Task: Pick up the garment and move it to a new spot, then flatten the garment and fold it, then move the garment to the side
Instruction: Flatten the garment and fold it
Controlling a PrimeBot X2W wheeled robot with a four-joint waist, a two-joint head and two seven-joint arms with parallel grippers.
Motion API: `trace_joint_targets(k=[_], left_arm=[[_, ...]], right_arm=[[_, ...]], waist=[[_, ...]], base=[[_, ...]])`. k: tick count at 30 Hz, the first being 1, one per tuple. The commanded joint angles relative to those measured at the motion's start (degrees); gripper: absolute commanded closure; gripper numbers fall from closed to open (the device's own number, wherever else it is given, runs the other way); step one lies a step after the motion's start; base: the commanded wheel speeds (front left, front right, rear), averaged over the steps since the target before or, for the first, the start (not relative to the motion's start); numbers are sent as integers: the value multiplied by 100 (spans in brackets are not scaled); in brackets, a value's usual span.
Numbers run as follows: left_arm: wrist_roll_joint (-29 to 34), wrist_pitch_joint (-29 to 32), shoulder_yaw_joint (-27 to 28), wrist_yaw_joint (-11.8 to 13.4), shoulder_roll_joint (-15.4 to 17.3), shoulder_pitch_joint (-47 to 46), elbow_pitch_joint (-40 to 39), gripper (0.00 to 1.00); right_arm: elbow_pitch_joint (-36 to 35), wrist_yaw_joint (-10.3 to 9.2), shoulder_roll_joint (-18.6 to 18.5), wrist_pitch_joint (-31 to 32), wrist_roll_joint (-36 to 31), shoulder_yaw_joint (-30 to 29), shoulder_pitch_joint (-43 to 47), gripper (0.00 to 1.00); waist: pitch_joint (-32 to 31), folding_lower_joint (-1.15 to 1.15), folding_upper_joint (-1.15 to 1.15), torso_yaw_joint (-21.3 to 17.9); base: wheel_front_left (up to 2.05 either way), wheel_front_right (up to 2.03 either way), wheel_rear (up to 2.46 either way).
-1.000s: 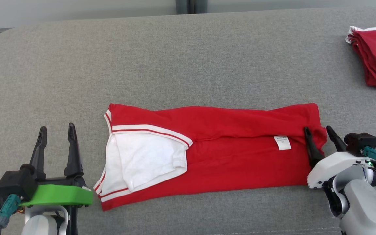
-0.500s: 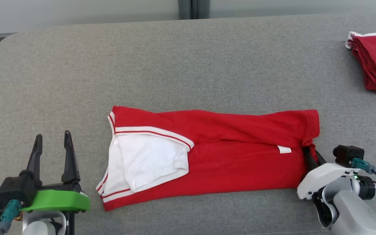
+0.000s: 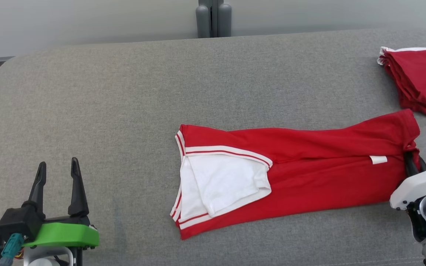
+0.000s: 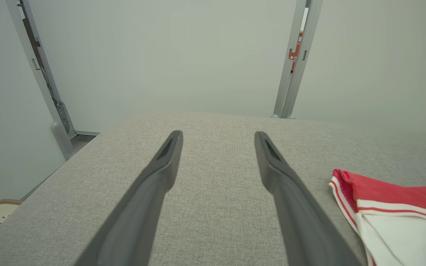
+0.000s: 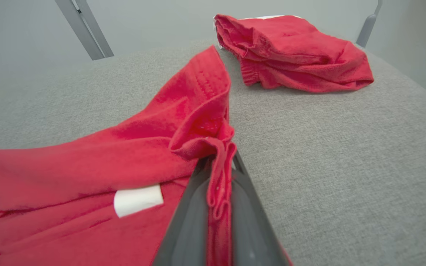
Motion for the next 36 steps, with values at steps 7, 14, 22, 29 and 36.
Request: trace_joint_targets(k=[7,14,22,29,36], left_arm=[[37,2,71,-26,-14,199,-9,0],[53,2,72,-29,-21,166,59,0],[18,1,23,-28,-27,79,118,0],[3,2,-41,-27,-30,7,172,0],[-67,2,-159,-27,-29,-95,230,0]], right_arm=[[-395,-8,208,23,-53,269,-83,100],[-1088,-5,605,202,-40,921,-4,100],[-1824,-5,1164,383,-2,1712,186,100],[-1920,-5,1576,422,72,2186,102,100],[-1715,-4,1710,384,350,2827,-149,100]], waist=[[-107,0,0,-61],[-146,0,0,-39],[-148,0,0,118],[-117,0,0,286],[-39,0,0,461]], base=[[0,0,0],[0,0,0],[0,0,0],[0,0,0],[0,0,0]])
